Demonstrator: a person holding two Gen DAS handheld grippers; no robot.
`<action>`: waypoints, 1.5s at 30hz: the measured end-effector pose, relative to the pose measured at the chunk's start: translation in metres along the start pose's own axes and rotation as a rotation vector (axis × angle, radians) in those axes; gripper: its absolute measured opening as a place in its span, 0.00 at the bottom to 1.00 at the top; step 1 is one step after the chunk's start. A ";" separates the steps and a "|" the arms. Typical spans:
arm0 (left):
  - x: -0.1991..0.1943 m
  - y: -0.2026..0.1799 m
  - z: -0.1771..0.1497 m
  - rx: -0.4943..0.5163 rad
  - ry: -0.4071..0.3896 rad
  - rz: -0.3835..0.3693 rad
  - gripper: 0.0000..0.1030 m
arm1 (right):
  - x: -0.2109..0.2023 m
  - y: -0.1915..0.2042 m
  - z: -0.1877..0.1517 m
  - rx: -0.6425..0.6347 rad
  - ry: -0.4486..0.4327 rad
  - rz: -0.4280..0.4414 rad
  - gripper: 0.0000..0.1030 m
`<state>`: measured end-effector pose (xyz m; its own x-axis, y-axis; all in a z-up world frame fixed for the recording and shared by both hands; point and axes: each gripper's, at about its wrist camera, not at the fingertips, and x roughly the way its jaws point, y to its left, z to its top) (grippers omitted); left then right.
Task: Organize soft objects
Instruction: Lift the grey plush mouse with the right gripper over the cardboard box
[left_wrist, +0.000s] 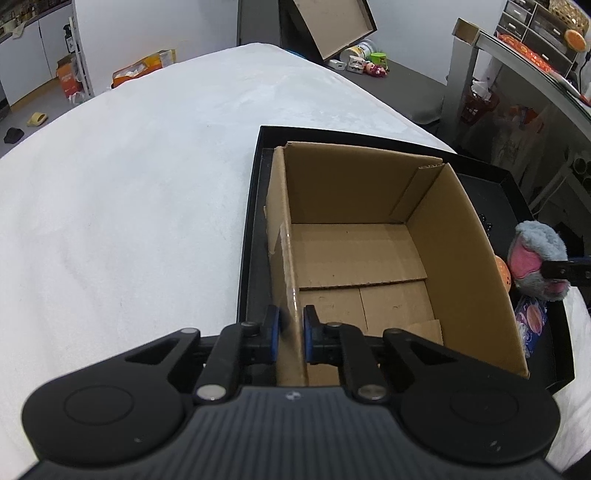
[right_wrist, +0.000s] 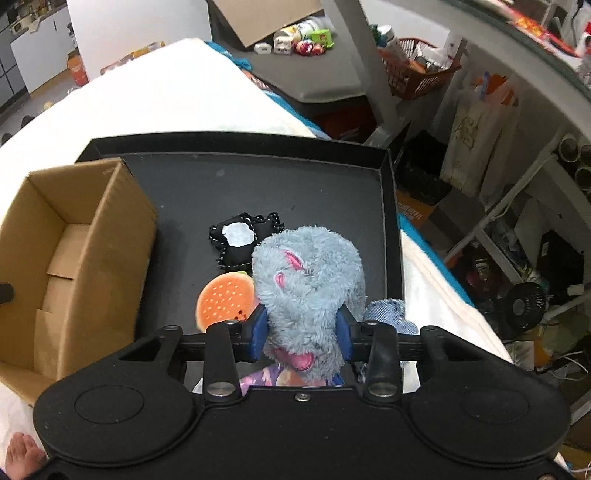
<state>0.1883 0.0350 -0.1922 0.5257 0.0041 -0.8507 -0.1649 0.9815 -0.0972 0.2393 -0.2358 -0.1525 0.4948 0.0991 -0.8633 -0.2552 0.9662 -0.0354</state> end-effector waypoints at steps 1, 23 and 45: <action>-0.001 0.001 -0.002 -0.004 -0.002 -0.004 0.12 | -0.005 0.001 -0.001 0.004 -0.010 -0.007 0.36; -0.011 -0.004 -0.005 0.009 0.019 -0.027 0.23 | -0.094 0.054 0.022 -0.111 -0.204 0.120 0.36; -0.015 0.011 -0.006 -0.047 0.002 -0.132 0.28 | -0.076 0.137 0.040 -0.368 -0.178 0.254 0.36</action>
<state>0.1736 0.0448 -0.1840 0.5435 -0.1250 -0.8301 -0.1336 0.9634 -0.2325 0.2003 -0.1018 -0.0716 0.5045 0.3915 -0.7695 -0.6481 0.7606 -0.0380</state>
